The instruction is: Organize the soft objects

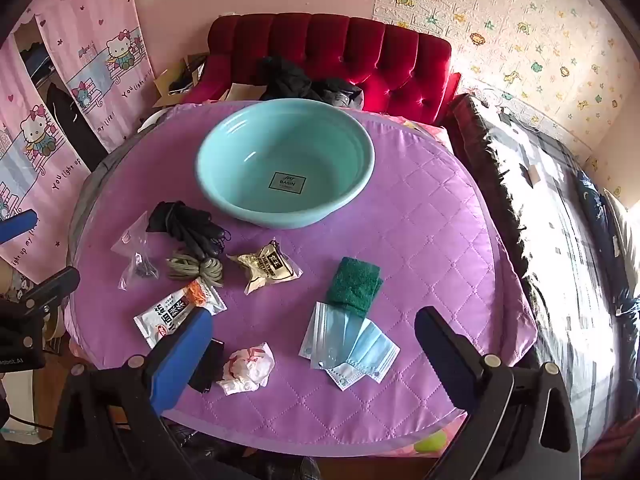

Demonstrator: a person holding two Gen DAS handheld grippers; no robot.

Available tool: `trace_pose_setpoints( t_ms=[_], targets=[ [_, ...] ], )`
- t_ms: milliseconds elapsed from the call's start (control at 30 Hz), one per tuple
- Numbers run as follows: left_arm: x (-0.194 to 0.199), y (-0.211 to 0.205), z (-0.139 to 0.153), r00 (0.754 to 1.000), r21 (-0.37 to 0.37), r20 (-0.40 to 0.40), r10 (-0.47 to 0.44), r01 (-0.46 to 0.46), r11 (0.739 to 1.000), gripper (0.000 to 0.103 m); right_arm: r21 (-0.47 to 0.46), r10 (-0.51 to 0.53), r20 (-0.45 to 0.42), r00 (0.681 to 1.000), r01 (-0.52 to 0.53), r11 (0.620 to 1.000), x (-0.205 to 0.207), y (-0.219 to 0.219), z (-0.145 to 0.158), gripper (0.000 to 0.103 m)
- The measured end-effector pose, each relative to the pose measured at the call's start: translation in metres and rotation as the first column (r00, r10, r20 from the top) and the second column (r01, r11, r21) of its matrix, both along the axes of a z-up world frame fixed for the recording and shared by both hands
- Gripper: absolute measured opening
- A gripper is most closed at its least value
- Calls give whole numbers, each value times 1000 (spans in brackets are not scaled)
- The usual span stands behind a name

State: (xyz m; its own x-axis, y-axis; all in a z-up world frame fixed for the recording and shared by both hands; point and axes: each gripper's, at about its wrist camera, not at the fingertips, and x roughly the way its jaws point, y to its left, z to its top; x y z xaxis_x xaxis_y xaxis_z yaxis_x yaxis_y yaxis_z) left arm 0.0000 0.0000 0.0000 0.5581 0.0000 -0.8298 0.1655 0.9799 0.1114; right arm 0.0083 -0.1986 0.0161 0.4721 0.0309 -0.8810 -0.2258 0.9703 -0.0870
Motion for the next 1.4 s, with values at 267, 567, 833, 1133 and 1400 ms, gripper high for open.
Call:
trace_pose_setpoints(
  t_ms=[267, 567, 833, 1133, 1400],
  targets=[
    [1, 1, 0, 1000, -4, -7, 2, -2, 1000, 103, 2, 1, 5, 1000, -1, 1000, -4, -1, 2, 103],
    [-3, -3, 2, 1000, 3, -7, -1, 1, 1000, 103, -4, 3, 8, 1000, -3, 1000, -6, -3, 7, 103],
    [-8, -6, 4, 1000, 13, 1, -6, 6, 1000, 103, -2, 5, 9, 1000, -5, 1000, -7, -3, 8, 103],
    [-8, -7, 6, 1000, 13, 3, -6, 6, 1000, 103, -1, 9, 14, 1000, -9, 1000, -8, -4, 8, 103],
    [-8, -6, 6, 1000, 12, 1, -4, 4, 1000, 103, 3, 4, 16, 1000, -4, 1000, -8, -6, 7, 103]
  ],
)
